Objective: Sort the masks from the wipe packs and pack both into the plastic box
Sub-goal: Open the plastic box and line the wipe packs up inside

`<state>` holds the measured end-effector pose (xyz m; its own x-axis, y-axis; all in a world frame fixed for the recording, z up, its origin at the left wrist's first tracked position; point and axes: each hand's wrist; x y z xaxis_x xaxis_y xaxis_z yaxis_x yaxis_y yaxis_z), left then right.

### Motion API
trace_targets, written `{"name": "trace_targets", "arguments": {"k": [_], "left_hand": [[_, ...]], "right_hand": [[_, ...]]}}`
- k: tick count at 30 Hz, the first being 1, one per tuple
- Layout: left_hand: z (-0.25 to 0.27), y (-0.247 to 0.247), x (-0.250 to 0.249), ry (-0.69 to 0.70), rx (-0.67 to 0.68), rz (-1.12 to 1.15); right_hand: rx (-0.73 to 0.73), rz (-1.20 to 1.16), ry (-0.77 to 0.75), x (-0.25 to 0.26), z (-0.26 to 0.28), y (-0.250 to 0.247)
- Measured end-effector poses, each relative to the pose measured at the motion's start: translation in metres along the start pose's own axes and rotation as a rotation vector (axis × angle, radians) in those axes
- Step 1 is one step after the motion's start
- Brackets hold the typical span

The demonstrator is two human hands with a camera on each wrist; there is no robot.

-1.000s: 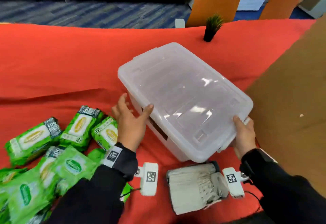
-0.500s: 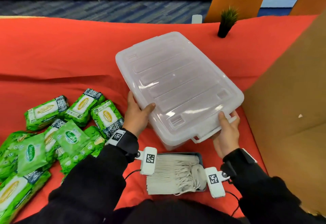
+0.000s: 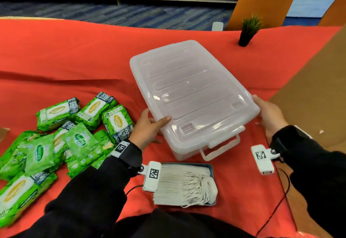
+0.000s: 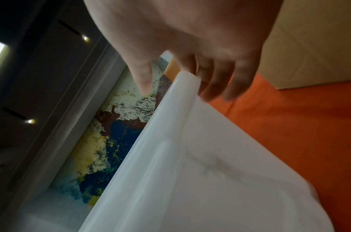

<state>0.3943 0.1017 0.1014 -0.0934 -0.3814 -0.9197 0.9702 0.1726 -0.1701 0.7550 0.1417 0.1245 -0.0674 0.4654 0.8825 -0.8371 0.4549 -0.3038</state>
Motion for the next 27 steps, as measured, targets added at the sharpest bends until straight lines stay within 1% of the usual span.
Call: {"name": "trace_targets", "arguments": {"k": [1, 3, 7, 10, 13, 16, 19, 22, 25, 27], "left_hand": [[0.001, 0.002, 0.000, 0.013, 0.025, 0.042], [-0.003, 0.002, -0.005, 0.058, 0.037, 0.124], [-0.029, -0.024, -0.027, 0.120, 0.014, 0.206], [-0.048, -0.056, -0.040, 0.142, 0.056, 0.079], [-0.061, -0.082, -0.040, 0.130, 0.074, -0.004], [-0.066, -0.096, -0.033, 0.091, 0.088, -0.033], [-0.066, -0.105, -0.027, 0.067, 0.116, -0.084], [-0.070, -0.110, -0.027, 0.081, 0.044, -0.187], [-0.070, -0.112, -0.041, 0.199, -0.075, -0.398], [-0.063, -0.109, -0.063, 0.249, -0.111, -0.398]], "right_hand": [[0.046, 0.036, 0.002, 0.005, -0.007, 0.003], [0.111, 0.051, -0.041, 0.012, -0.013, 0.010], [0.149, -0.073, -0.108, 0.018, 0.009, 0.027], [0.135, -0.090, -0.138, 0.003, 0.037, 0.041], [0.133, -0.106, -0.149, -0.015, 0.061, 0.055], [0.120, -0.148, -0.102, -0.028, 0.077, 0.064], [0.114, -0.141, -0.060, -0.037, 0.090, 0.068], [0.121, -0.104, -0.065, -0.040, 0.097, 0.066], [0.094, -0.031, -0.133, -0.038, 0.096, 0.059], [0.090, -0.015, -0.164, -0.037, 0.096, 0.053]]}}
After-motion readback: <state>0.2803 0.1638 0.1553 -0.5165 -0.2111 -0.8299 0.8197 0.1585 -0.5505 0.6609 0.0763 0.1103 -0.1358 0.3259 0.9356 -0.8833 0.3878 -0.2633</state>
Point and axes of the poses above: each hand's wrist, its own z-axis away from the middle knuckle, its own y-axis out of the palm, x = y × z, and after that the axes turned 8 degrees about -x, right-handed
